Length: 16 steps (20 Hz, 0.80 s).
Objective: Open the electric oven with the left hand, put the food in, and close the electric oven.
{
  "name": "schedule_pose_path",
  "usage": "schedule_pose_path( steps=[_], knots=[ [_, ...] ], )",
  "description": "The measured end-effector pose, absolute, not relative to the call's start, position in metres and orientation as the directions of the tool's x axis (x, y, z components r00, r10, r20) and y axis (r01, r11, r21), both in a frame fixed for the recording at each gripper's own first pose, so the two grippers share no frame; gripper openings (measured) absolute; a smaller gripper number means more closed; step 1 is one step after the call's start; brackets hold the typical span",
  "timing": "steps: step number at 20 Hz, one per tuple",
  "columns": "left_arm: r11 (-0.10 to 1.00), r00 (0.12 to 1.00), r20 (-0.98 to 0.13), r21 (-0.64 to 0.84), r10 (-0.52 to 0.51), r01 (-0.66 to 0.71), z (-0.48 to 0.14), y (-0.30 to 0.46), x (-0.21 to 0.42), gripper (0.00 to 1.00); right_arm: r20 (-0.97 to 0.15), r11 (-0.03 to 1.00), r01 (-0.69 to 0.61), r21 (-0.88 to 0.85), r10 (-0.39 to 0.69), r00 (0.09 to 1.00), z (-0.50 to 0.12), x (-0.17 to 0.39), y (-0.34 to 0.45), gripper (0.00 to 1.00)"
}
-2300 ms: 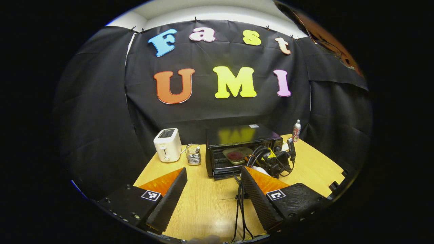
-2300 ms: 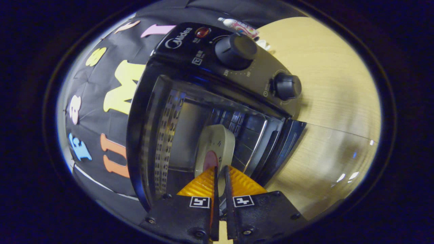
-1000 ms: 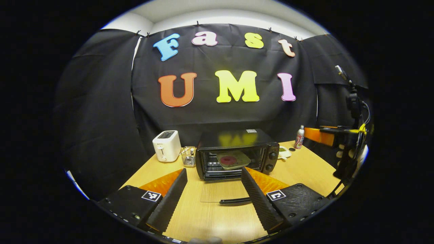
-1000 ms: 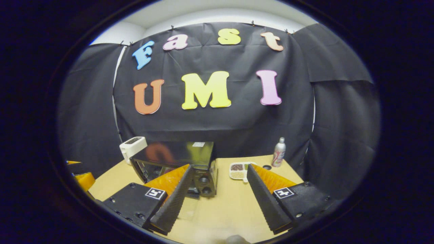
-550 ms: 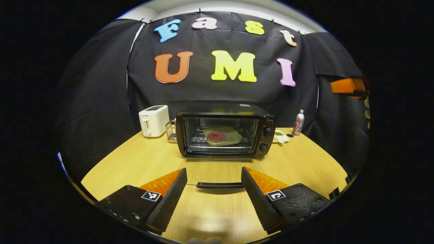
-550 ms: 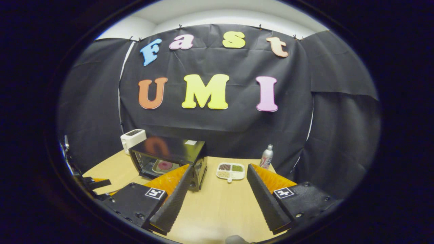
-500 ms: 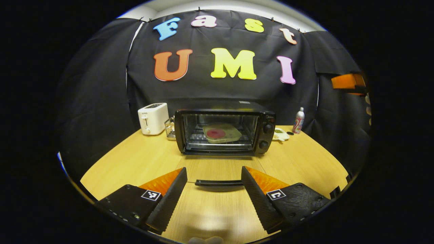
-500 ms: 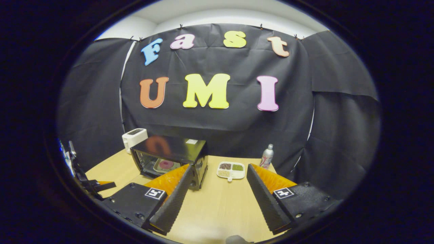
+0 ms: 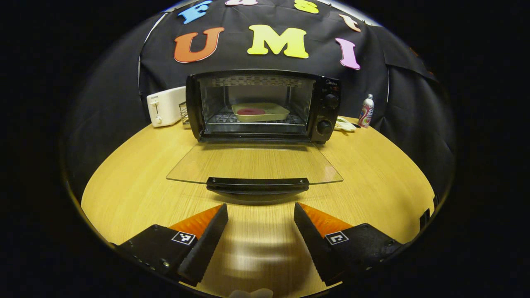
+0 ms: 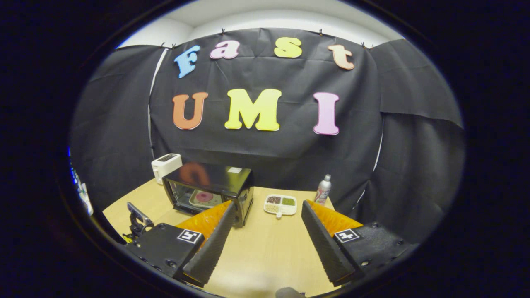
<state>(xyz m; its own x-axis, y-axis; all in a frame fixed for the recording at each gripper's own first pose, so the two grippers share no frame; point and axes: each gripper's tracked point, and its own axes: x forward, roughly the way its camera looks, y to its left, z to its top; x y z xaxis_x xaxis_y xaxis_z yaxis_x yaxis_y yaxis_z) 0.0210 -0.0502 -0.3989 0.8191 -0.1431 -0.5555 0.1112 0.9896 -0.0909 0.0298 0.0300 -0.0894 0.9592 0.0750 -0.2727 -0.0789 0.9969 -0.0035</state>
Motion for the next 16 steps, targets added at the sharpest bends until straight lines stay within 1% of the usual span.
schedule_pose_path(
  steps=[1, 2, 3, 4, 5, 6, 9, 10, 13, 14, 16],
  knots=[
    [0.990, 0.813, -0.564, -0.081, -0.144, 0.119, -0.404, -0.050, 0.025, 0.97, -0.278, 0.997, -0.072, -0.007, 0.068, 0.958, -0.090, 0.030, 0.029, 1.00],
    [0.989, 0.800, -0.581, -0.080, -0.148, 0.125, -0.410, -0.051, 0.026, 0.97, -0.283, 0.998, -0.070, -0.001, 0.067, 0.957, -0.091, 0.031, 0.030, 0.97],
    [0.989, 0.790, -0.596, -0.075, -0.145, 0.126, -0.416, -0.050, 0.028, 0.97, -0.287, 0.998, -0.065, 0.005, 0.064, 0.956, -0.092, 0.031, 0.031, 0.97],
    [0.990, 0.788, -0.600, -0.066, -0.141, 0.127, -0.418, -0.049, 0.031, 0.97, -0.292, 0.998, -0.060, 0.008, 0.060, 0.955, -0.092, 0.032, 0.031, 1.00],
    [0.989, 0.795, -0.590, -0.057, -0.144, 0.137, -0.416, -0.050, 0.036, 0.98, -0.293, 0.998, -0.057, 0.010, 0.057, 0.955, -0.091, 0.033, 0.029, 0.97],
    [0.989, 0.794, -0.591, -0.052, -0.144, 0.141, -0.415, -0.050, 0.038, 0.97, -0.293, 0.998, -0.057, 0.008, 0.056, 0.954, -0.091, 0.035, 0.030, 1.00],
    [0.990, 0.795, -0.591, -0.055, -0.139, 0.132, -0.414, -0.048, 0.046, 0.97, -0.294, 0.999, -0.052, 0.003, 0.051, 0.955, -0.090, 0.037, 0.030, 1.00],
    [0.990, 0.792, -0.594, -0.063, -0.141, 0.129, -0.411, -0.048, 0.048, 0.97, -0.294, 0.999, -0.049, 0.005, 0.049, 0.955, -0.089, 0.038, 0.030, 0.97],
    [0.989, 0.813, -0.565, -0.049, -0.143, 0.140, -0.391, -0.048, 0.054, 0.98, -0.294, 0.999, -0.045, 0.010, 0.046, 0.955, -0.089, 0.040, 0.029, 0.97],
    [0.989, 0.821, -0.552, -0.046, -0.145, 0.144, -0.383, -0.048, 0.057, 0.97, -0.293, 0.999, -0.042, 0.015, 0.045, 0.955, -0.088, 0.040, 0.029, 1.00],
    [0.988, 0.831, -0.536, -0.044, -0.148, 0.148, -0.369, -0.047, 0.062, 0.97, -0.296, 0.999, -0.037, 0.027, 0.044, 0.954, -0.089, 0.042, 0.030, 1.00]
  ],
)
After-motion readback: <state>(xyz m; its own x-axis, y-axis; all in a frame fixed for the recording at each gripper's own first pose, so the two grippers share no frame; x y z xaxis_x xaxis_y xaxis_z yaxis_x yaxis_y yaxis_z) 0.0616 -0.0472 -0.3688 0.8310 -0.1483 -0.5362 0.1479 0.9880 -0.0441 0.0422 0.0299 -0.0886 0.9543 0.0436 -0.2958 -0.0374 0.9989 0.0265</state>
